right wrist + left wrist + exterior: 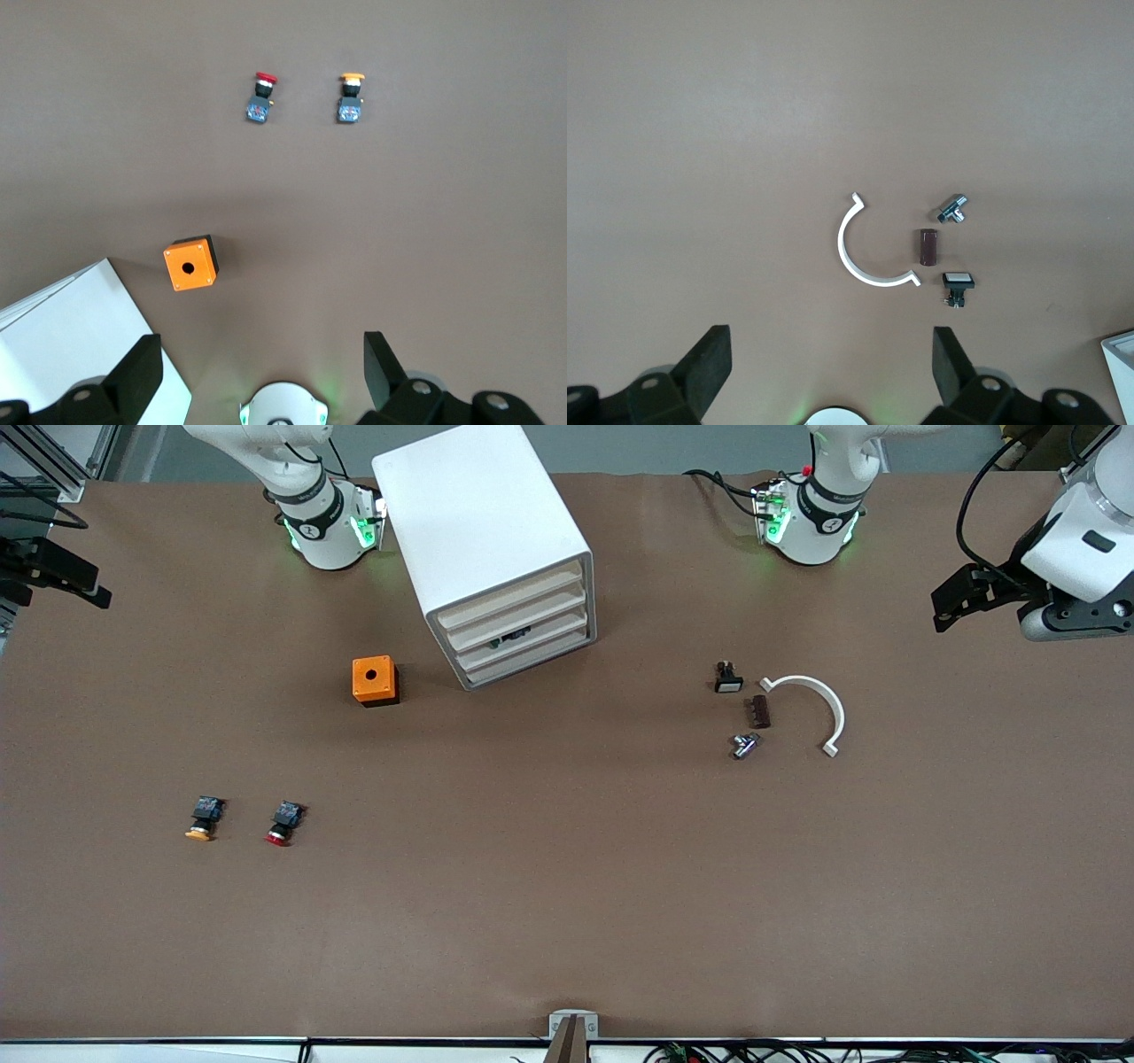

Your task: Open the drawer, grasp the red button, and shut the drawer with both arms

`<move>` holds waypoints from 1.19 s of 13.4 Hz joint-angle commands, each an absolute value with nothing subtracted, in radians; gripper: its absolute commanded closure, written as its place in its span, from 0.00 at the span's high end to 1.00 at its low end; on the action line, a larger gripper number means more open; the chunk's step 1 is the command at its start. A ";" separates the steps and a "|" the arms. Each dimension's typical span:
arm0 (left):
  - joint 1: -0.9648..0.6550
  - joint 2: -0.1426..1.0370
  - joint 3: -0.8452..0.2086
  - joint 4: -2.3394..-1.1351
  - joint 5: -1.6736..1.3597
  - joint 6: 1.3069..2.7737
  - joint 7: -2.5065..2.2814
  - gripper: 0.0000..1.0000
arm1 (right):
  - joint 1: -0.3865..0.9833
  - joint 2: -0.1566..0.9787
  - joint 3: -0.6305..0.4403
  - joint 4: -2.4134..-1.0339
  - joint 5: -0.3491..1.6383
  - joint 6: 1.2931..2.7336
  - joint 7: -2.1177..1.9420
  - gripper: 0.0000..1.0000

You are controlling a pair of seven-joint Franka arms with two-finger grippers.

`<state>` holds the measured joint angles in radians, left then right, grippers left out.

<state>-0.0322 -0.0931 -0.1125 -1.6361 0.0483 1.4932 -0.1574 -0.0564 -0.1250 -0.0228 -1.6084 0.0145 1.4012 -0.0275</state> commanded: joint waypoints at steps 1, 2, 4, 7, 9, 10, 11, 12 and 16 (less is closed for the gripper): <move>-0.046 -0.115 -0.100 -1.663 0.031 1.497 -0.137 1.00 | -0.034 -0.242 -0.031 -1.787 0.020 1.511 -0.011 1.00; -0.045 -0.114 -0.100 -1.663 0.028 1.497 -0.137 1.00 | -0.037 -0.241 -0.031 -1.786 0.020 1.512 -0.011 1.00; -0.044 -0.110 -0.100 -1.663 0.028 1.497 -0.137 1.00 | -0.038 -0.238 -0.032 -1.783 0.020 1.516 -0.011 1.00; -0.046 -0.110 -0.100 -1.663 0.028 1.497 -0.135 1.00 | -0.038 -0.236 -0.032 -1.760 0.021 1.520 -0.009 1.00; -0.046 -0.110 -0.103 -1.663 0.028 1.496 -0.135 1.00 | -0.043 -0.235 -0.034 -1.741 0.026 1.519 -0.009 1.00; -0.046 -0.112 -0.103 -1.663 0.028 1.493 -0.135 1.00 | -0.044 -0.235 -0.034 -1.737 0.026 1.516 -0.008 1.00; -0.046 -0.112 -0.103 -1.663 0.028 1.493 -0.135 1.00 | -0.052 -0.235 -0.038 -1.721 0.029 1.505 -0.008 1.00; -0.045 -0.112 -0.103 -1.661 0.028 1.493 -0.133 1.00 | -0.052 -0.235 -0.044 -1.712 0.044 1.488 -0.009 1.00; -0.034 -0.110 -0.100 -1.651 0.028 1.488 -0.077 1.00 | -0.052 -0.235 -0.046 -1.709 0.054 1.477 -0.009 1.00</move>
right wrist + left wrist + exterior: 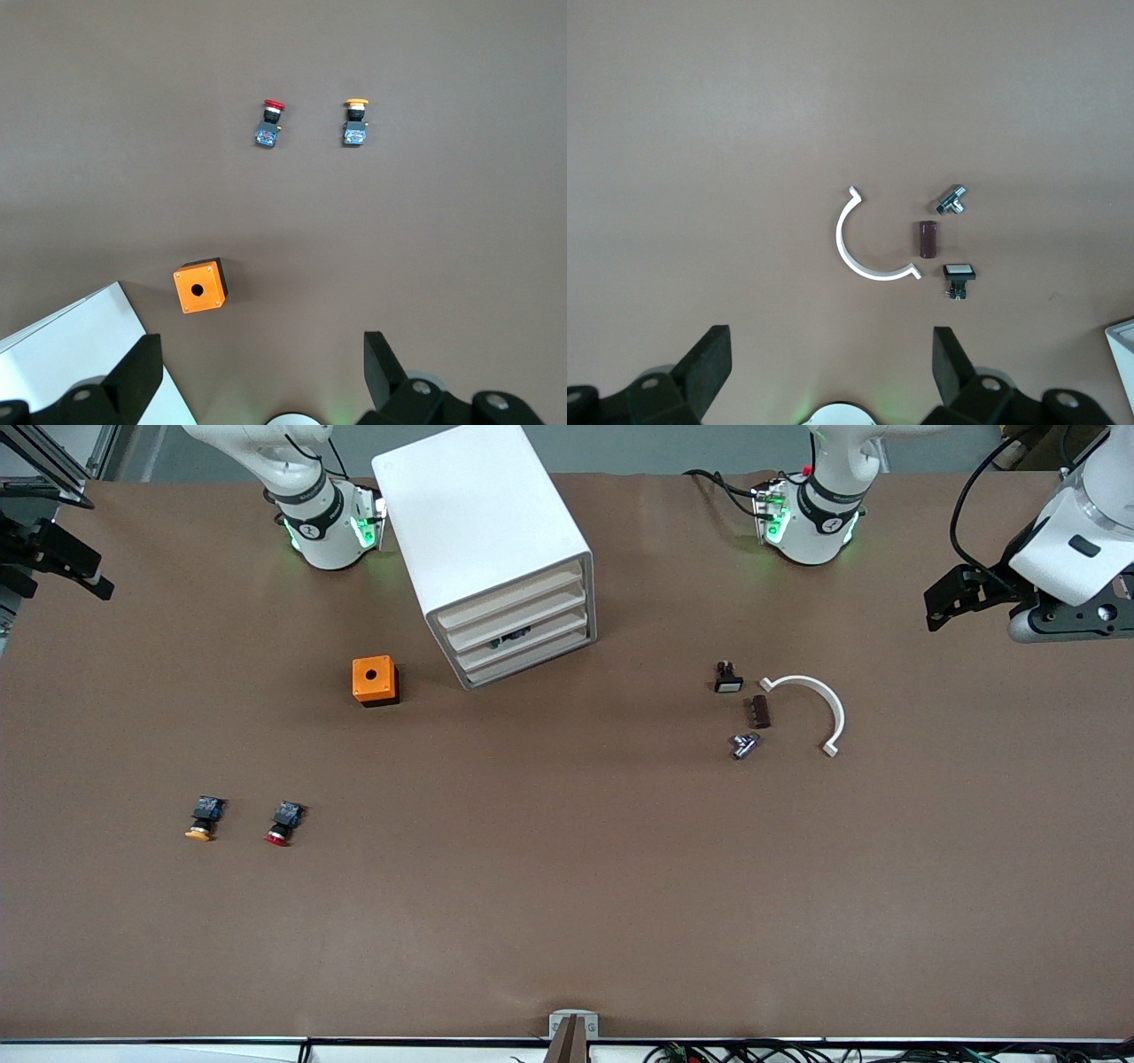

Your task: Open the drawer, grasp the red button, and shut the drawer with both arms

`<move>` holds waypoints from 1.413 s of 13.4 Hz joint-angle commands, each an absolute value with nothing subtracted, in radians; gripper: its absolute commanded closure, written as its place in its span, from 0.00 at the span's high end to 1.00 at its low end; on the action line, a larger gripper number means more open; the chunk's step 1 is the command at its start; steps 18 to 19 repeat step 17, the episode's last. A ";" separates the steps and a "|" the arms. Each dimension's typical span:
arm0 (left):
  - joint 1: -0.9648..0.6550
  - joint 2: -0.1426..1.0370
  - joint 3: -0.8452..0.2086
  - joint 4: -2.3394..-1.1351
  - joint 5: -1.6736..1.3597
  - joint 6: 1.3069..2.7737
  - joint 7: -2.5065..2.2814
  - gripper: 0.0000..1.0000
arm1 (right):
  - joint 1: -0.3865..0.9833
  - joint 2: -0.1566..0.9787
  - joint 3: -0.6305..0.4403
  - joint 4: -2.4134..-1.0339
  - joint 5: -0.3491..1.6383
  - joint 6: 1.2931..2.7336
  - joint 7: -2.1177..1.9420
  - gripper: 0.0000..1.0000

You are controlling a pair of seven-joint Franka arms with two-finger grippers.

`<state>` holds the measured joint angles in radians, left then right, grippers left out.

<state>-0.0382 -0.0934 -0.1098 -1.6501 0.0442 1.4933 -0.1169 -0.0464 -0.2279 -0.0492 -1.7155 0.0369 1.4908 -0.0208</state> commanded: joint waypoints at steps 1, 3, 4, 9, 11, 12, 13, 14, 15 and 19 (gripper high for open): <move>-0.034 -0.109 -0.097 -1.651 0.028 1.488 -0.078 1.00 | -0.052 -0.235 -0.046 -1.712 0.054 1.477 -0.009 1.00; -0.034 -0.110 -0.097 -1.654 0.026 1.486 -0.083 1.00 | -0.054 -0.235 -0.048 -1.715 0.054 1.479 -0.011 1.00; -0.034 -0.110 -0.100 -1.655 0.026 1.485 -0.086 1.00 | -0.052 -0.235 -0.048 -1.715 0.052 1.479 -0.011 1.00; -0.032 -0.107 -0.094 -1.651 0.012 1.490 -0.095 1.00 | -0.048 -0.235 -0.043 -1.715 0.046 1.489 -0.018 1.00; -0.032 -0.104 -0.095 -1.643 0.012 1.489 -0.091 1.00 | -0.046 -0.233 -0.041 -1.717 0.044 1.496 -0.018 1.00; -0.031 -0.101 -0.094 -1.635 0.012 1.488 -0.078 1.00 | -0.045 -0.233 -0.041 -1.717 0.044 1.496 -0.018 1.00; -0.031 -0.095 -0.094 -1.632 0.014 1.488 -0.078 1.00 | -0.044 -0.233 -0.041 -1.717 0.046 1.496 -0.017 1.00; -0.031 -0.088 -0.094 -1.622 0.014 1.488 -0.083 1.00 | -0.041 -0.233 -0.041 -1.717 0.045 1.496 -0.017 1.00; -0.026 -0.080 -0.094 -1.605 0.017 1.486 -0.087 1.00 | -0.041 -0.233 -0.041 -1.717 0.046 1.496 -0.017 1.00; -0.026 -0.075 -0.092 -1.597 0.018 1.483 -0.089 1.00 | -0.043 -0.233 -0.041 -1.717 0.046 1.496 -0.018 1.00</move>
